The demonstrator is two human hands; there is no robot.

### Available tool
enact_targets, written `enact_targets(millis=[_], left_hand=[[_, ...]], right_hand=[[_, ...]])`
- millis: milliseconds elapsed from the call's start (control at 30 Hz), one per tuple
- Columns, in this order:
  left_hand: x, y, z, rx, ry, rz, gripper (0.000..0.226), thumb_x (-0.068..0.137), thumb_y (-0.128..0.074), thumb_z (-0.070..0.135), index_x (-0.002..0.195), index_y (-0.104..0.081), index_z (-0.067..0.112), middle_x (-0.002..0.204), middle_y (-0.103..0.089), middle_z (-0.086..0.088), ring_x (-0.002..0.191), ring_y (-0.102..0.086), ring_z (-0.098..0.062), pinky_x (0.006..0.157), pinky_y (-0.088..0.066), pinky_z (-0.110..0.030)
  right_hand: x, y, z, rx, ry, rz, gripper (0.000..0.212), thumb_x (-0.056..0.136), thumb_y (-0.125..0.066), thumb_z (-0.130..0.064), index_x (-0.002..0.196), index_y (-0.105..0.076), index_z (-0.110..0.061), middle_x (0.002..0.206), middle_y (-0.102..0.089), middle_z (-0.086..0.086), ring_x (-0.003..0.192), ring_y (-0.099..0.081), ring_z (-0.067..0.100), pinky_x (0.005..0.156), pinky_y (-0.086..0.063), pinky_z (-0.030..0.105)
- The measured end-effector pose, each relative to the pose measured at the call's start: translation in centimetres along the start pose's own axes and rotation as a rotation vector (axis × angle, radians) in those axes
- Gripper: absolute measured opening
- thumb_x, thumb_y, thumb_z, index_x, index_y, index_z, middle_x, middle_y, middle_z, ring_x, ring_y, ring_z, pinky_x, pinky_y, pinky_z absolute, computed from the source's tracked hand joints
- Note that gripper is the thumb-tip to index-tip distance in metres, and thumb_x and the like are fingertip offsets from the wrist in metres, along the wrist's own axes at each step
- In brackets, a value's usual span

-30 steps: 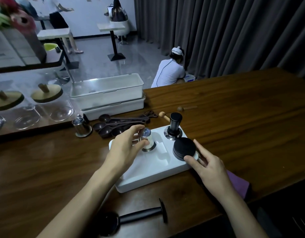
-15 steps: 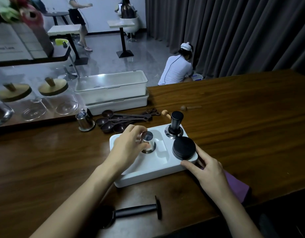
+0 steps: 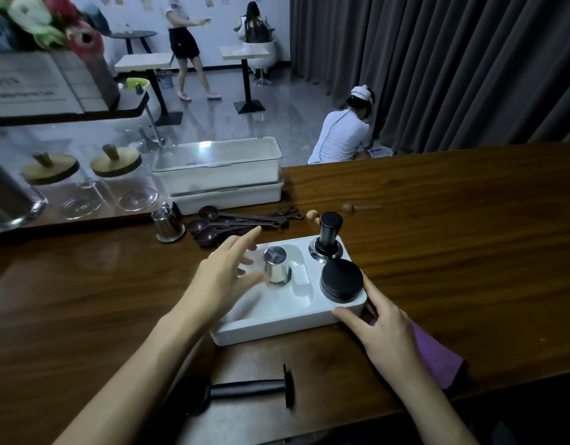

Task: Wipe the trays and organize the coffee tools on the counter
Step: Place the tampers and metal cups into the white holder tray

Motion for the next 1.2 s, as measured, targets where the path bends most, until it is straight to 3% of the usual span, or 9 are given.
enact_targets(millis=[100,233,400,567,633,767,900,1000,1200], left_hand=[[-0.8,1.9,-1.4,-0.026,0.047,0.121,0.08,0.085,-0.077,0.04,0.155,-0.038,0.037,0.119,-0.054,0.018,0.098,-0.062,-0.001,0.081,-0.055,-0.021],[-2.2,4.7,-4.2,-0.012,0.096,0.333,0.069,0.086,-0.076,0.042,0.149,-0.049,0.034,0.112,-0.055,0.021,0.093,-0.057,0.002,0.08,-0.045,-0.017],[-2.1,7.5,-8.4,0.01,0.281,0.56,0.062,0.086,-0.077,0.042,0.144,-0.054,0.033,0.127,-0.053,0.011,0.099,-0.058,-0.006,0.086,-0.05,-0.03],[-0.2,8.3,-11.8,-0.023,0.428,0.472,0.064,0.088,-0.074,0.046,0.146,-0.049,0.037,0.136,-0.053,0.009,0.105,-0.06,-0.01,0.088,-0.044,-0.029],[0.6,8.1,-12.4,-0.027,0.418,0.433,0.062,0.088,-0.074,0.042,0.145,-0.051,0.04,0.135,-0.057,0.01,0.103,-0.06,-0.007,0.085,-0.039,-0.024],[1.9,7.7,-13.5,-0.051,0.384,0.417,0.059,0.089,-0.074,0.04,0.144,-0.053,0.04,0.135,-0.062,0.011,0.112,-0.062,-0.009,0.088,-0.041,-0.024],[2.8,7.1,-14.1,-0.045,0.376,0.416,0.051,0.092,-0.072,0.037,0.141,-0.058,0.036,0.134,-0.066,0.006,0.115,-0.062,-0.011,0.091,-0.041,-0.025],[2.9,7.2,-14.2,-0.047,0.356,0.449,0.043,0.092,-0.07,0.033,0.135,-0.064,0.033,0.129,-0.069,0.004,0.114,-0.064,-0.012,0.096,-0.045,-0.03],[2.5,7.7,-13.5,-0.04,0.304,0.442,0.035,0.093,-0.069,0.031,0.128,-0.069,0.031,0.117,-0.074,0.001,0.108,-0.066,-0.011,0.096,-0.048,-0.032]], right_hand=[[-0.2,0.0,-0.3,-0.004,-0.017,0.008,0.081,0.082,-0.077,-0.044,0.153,-0.038,-0.038,0.146,-0.049,-0.019,0.134,-0.041,0.001,0.105,-0.036,0.021],[-0.4,-0.2,-1.1,-0.005,-0.067,-0.004,0.082,0.081,-0.076,-0.044,0.152,-0.035,-0.043,0.152,-0.048,-0.008,0.137,-0.045,0.02,0.105,-0.039,0.035],[-0.5,-0.3,-1.9,0.031,-0.115,-0.006,0.081,0.079,-0.078,-0.045,0.147,-0.035,-0.053,0.155,-0.044,-0.005,0.141,-0.039,0.028,0.114,-0.032,0.05],[-1.0,-0.2,-2.0,0.101,-0.065,0.019,0.068,0.062,-0.075,-0.057,0.122,-0.047,-0.07,0.131,-0.058,-0.02,0.13,-0.052,0.017,0.109,-0.041,0.045],[-0.9,-0.2,-1.9,0.119,-0.064,0.015,0.07,0.061,-0.075,-0.058,0.125,-0.048,-0.067,0.133,-0.057,-0.019,0.13,-0.051,0.017,0.11,-0.041,0.045],[-0.8,-0.6,-2.4,0.157,-0.063,0.017,0.085,0.069,-0.077,-0.045,0.148,-0.043,-0.044,0.149,-0.05,-0.012,0.133,-0.043,0.009,0.114,-0.035,0.04],[-1.0,-0.4,-2.4,0.102,0.001,0.019,0.09,0.074,-0.076,-0.044,0.151,-0.031,-0.053,0.157,-0.032,-0.024,0.143,-0.032,0.001,0.118,-0.031,0.038],[-0.7,-0.2,-3.0,0.0,0.06,0.007,0.081,0.078,-0.075,-0.043,0.148,-0.035,-0.054,0.161,-0.018,-0.031,0.144,-0.02,-0.006,0.114,-0.022,0.032],[0.3,-1.2,-3.8,-0.016,0.104,0.036,0.069,0.084,-0.077,-0.035,0.143,-0.044,-0.051,0.162,-0.019,-0.025,0.137,-0.022,-0.011,0.107,-0.025,0.022]])
Point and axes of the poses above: each hand's wrist, its own x-axis towards the middle knuckle, its own y-axis out of the back of the hand, z = x × y, the point moved 1 cm from there along x, towards the middle knuckle
